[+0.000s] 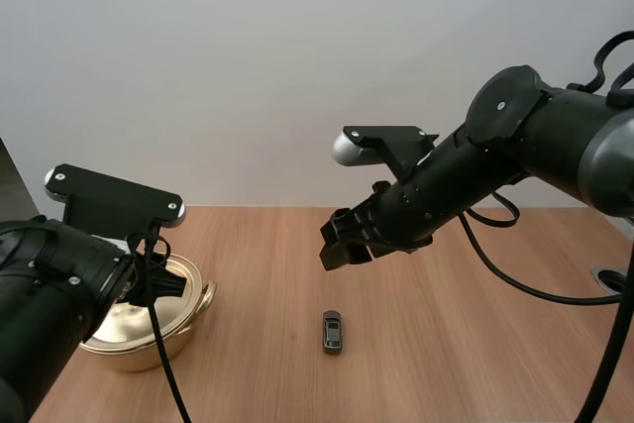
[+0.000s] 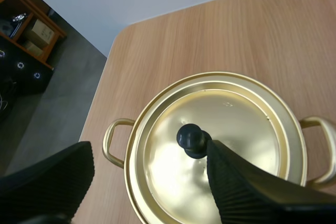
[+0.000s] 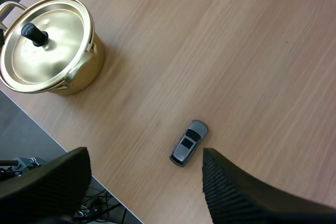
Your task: Open the pot, put the car inside, and close it
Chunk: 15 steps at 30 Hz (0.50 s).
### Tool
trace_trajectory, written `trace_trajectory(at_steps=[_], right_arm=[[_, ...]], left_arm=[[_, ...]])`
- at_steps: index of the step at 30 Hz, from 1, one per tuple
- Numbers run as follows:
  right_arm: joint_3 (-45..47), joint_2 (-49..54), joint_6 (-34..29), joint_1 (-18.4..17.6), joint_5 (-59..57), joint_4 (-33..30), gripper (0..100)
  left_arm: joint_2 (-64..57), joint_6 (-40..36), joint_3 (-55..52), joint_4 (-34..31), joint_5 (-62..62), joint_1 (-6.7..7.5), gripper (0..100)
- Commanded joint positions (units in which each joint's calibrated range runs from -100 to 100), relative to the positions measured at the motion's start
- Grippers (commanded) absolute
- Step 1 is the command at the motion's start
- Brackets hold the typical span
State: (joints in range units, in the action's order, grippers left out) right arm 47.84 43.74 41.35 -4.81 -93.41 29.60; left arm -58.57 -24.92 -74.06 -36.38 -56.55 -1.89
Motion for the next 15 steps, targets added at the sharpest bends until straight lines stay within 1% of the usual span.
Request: trace_trajectory(at_steps=[1, 8, 15], right_arm=[[0.0, 0.1, 0.1, 0.0, -0.1, 0.3, 100], [0.0, 0.1, 0.1, 0.0, -0.3, 0.4, 100], [0.0, 0.1, 0.1, 0.0, -0.3, 0.4, 100]], left_arm=[[3.9, -1.0, 0.0, -0.2, 1.3, -0.01, 100], [13.3, -4.0, 0.0, -0.8, 7.7, -0.01, 100], [18.8, -4.9, 0.0, -0.8, 8.7, -0.01, 100]])
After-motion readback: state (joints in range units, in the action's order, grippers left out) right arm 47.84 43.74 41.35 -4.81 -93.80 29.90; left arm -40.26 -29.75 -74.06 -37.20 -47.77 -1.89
